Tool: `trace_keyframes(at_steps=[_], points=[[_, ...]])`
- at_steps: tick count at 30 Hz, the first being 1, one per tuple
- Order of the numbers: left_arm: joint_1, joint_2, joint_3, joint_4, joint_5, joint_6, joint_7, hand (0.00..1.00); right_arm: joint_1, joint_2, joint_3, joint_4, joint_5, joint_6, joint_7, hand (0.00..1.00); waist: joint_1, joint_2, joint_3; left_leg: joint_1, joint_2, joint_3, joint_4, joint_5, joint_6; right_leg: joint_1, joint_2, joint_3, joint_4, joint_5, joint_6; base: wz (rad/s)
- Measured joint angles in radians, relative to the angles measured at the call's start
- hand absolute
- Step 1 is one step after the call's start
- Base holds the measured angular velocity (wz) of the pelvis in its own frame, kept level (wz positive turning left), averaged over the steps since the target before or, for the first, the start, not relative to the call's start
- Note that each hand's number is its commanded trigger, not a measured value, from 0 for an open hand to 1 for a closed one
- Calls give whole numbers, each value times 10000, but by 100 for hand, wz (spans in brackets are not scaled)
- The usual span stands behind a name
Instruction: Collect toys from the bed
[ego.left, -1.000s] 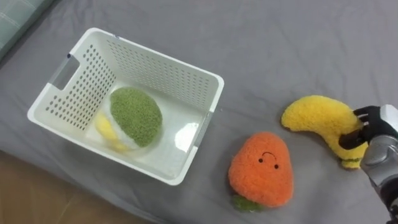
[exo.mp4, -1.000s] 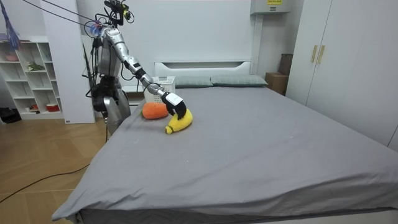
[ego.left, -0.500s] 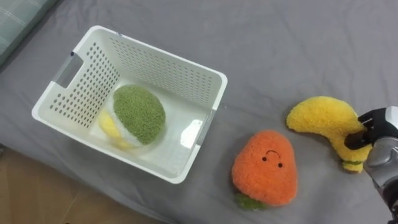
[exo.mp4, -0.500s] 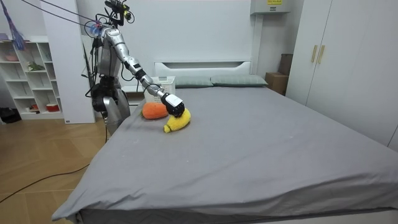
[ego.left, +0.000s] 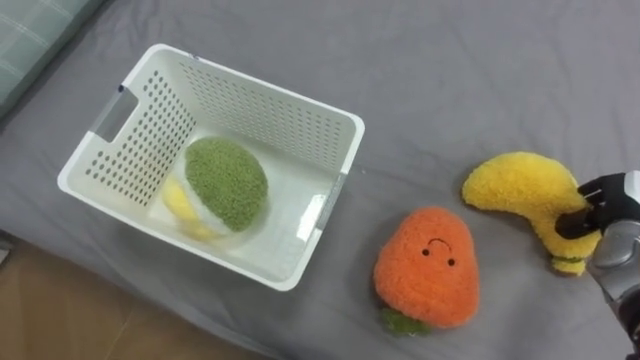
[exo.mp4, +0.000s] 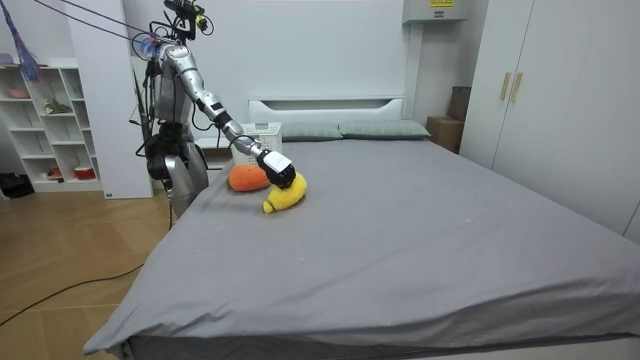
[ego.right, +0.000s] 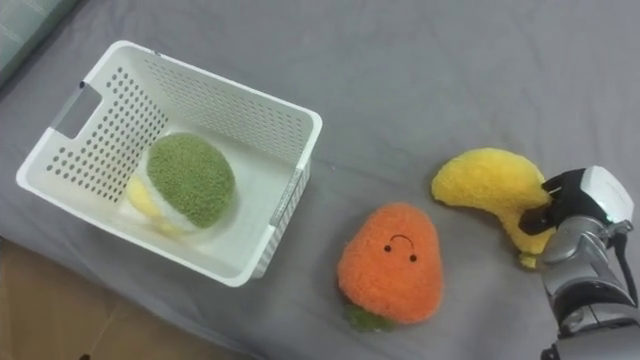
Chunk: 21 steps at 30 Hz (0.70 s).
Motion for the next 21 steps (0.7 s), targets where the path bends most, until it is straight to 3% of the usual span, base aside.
trace_keyframes(at_steps=[6, 9, 10, 14, 21], points=[[92, 4, 202, -198, 8, -208, -9, 0, 123, 45, -12, -1090, -112, -10, 211, 100, -296, -38, -14, 525, -1, 369, -311, 93, 41, 230, -29, 361, 21, -7, 10, -16], [141, 10, 314, -200, 95, -374, 2, 0, 404, 45, -128, -2375, -433, 0, 399, 100, -474, -195, -67, 1012, 3, 595, -544, 135, 42, 535, -22, 582, -8, -20, 30, -20], [162, 5, 423, -206, 116, -447, -1, 0, 490, 45, -153, -2824, -450, -2, 469, 100, -583, -283, -123, 1178, 6, 641, -597, 135, 42, 646, -13, 651, -14, -26, 39, -16], [476, -33, 620, -521, 116, -570, 22, 0, 1815, 199, -869, -5642, -464, 9, 508, 100, -859, -480, -223, 2100, -1, 841, -814, 131, 42, 1510, 21, 807, -244, -49, 102, -9], [758, -248, 988, -593, 366, -619, 198, 0, 2801, 273, -998, -8519, -849, -63, 791, 100, -1142, -462, -253, 2953, 18, 953, -1030, 116, 49, 2253, 90, 1052, -337, -68, 154, -7]])
